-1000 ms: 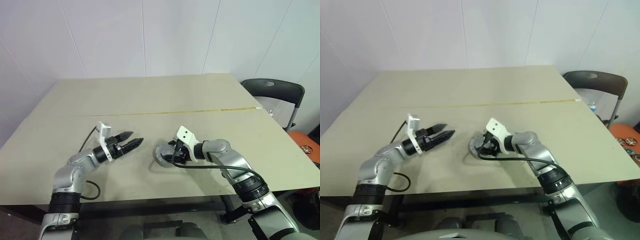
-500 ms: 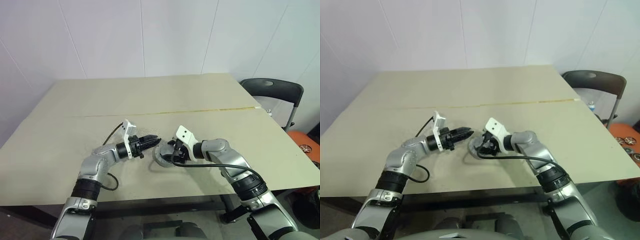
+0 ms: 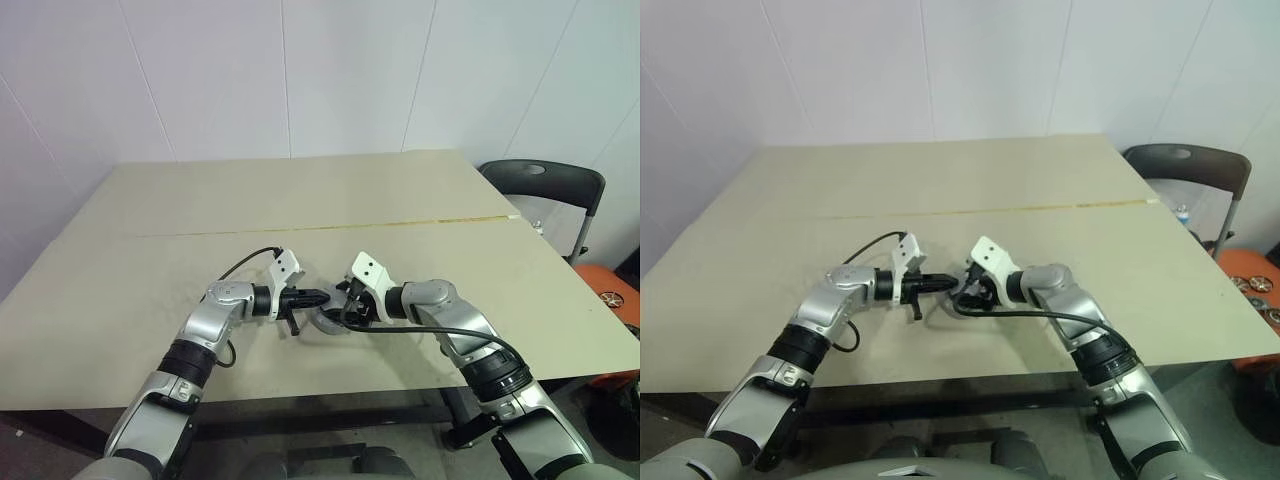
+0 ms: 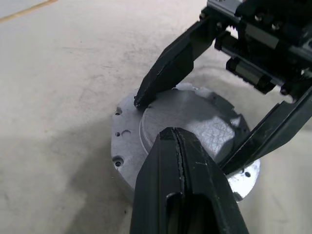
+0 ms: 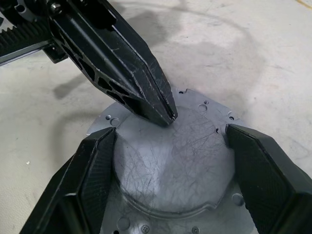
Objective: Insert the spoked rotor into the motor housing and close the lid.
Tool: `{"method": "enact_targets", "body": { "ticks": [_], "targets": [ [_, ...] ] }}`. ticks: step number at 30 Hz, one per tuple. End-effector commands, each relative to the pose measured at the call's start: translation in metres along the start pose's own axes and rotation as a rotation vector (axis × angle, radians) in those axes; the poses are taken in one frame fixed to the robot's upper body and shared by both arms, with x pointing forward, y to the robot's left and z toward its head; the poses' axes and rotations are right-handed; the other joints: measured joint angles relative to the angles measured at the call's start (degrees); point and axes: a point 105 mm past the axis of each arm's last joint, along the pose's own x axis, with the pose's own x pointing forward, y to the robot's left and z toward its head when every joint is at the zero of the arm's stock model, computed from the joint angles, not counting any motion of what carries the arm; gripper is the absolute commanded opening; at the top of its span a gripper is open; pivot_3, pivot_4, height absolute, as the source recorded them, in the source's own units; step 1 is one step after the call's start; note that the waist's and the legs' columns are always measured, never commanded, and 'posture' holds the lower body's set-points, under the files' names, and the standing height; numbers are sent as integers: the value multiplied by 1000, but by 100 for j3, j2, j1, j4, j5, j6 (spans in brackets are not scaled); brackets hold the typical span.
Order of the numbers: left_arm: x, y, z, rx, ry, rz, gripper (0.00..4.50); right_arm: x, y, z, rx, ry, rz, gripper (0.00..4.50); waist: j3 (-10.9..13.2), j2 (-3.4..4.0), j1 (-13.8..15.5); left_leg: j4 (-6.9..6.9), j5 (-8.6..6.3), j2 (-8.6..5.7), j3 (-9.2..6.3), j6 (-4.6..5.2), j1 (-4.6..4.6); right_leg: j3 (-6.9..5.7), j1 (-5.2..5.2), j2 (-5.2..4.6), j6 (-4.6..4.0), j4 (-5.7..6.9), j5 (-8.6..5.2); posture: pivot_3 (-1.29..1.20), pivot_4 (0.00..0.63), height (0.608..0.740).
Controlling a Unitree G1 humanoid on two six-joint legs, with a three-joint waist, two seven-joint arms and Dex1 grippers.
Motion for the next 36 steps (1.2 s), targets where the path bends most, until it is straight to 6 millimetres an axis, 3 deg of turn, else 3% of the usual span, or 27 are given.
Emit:
{"method": "enact_targets", "body": {
  "ticks": [1,5,16,22,36],
  "targets": [
    [0,-5,-35,-31,144,-8,37,1,-5,-33,101,117,-39,3212,-10,40,-3,4,0,22,1,0,-3,-14,0,1,0,-22,0,0,0,740],
    [-1,-3,-35,-30,144,-5,0,-6,-3,-28,138,95,13,4486,-11,39,18,5,0,48,6,1,-11,-74,1,-19,0,-68,0,0,0,740],
    [-2,-11,-40,-76,135,-40,0,-31,-28,-31,354,35,46,4486,-12,26,82,-41,-4,33,-6,4,-1,-76,-4,-13,2,-45,4,0,0,740],
    [-2,-14,-41,-82,133,-48,0,-47,-29,-21,434,-31,112,4486,-11,27,91,-53,-9,31,-7,18,-11,-74,-2,-14,2,-49,5,0,0,740],
    [-4,-14,-42,-83,138,-52,0,-69,-44,-64,728,155,12,4486,-2,21,206,-56,-12,31,-1,19,-12,-74,-5,-11,2,-55,4,0,0,740]
  ]
}}
